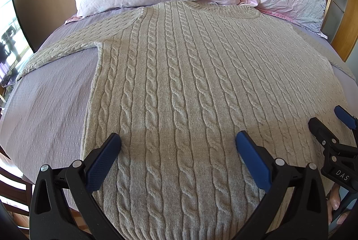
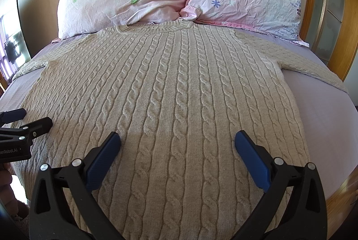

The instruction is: Fold small clothes

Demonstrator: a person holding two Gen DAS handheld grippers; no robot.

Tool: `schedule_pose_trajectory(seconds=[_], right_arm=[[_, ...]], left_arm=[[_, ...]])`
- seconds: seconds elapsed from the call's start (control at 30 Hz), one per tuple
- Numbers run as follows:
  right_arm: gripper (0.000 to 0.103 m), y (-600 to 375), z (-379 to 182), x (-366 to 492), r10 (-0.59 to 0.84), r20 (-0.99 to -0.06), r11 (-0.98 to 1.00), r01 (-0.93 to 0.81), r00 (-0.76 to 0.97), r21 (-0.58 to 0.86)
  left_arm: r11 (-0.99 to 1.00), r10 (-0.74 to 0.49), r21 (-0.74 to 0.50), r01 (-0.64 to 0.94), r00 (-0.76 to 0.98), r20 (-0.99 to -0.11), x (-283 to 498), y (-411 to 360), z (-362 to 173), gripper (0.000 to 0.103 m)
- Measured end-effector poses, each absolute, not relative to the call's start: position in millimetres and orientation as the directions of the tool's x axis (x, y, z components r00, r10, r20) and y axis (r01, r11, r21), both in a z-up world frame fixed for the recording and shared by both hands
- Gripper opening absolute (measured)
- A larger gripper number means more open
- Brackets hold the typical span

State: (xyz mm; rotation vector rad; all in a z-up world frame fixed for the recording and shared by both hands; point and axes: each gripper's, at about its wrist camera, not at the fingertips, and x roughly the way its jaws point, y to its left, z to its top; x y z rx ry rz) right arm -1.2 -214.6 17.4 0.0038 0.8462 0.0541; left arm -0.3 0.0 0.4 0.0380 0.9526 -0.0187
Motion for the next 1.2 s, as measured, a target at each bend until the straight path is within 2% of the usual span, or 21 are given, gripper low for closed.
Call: schedule_pose_trajectory(seconds=[0.63,0.93,1.0,1.1,1.2], right_arm=[[0.101,-212,16,0,0.041,-0.766,0.999,-0.043,0.642,0.018],[0.101,-228,27,6,0.138,-0.773,0.985,-0.165,0.619,0.043],[0.101,-260,53,15,0.129,-0.733,0.992,-0.096,0.668,0.087],[0.101,-340,104,36,0.021,-0.670,0.976,0.130,0.742,0.174],[0.101,-445,102,60,-0.064,-0.686,0.865,0.384,0.725,0.324]], left_arm=[[0.999,0.001,0.027,0.036,0.570,-0.822,4,0,1,0.102],[0.999,0.000,0.031,0.045,0.570,-0.822,9,-2,4,0.102],[0.997,-0.006,0.035,0.062,0.565,-0.825,9,-2,4,0.102],[0.996,-0.040,0.010,0.083,0.573,-0.819,14,5,10,0.102],[0.998,-0.059,-0.023,0.063,0.639,-0.767,18,26,26,0.102]])
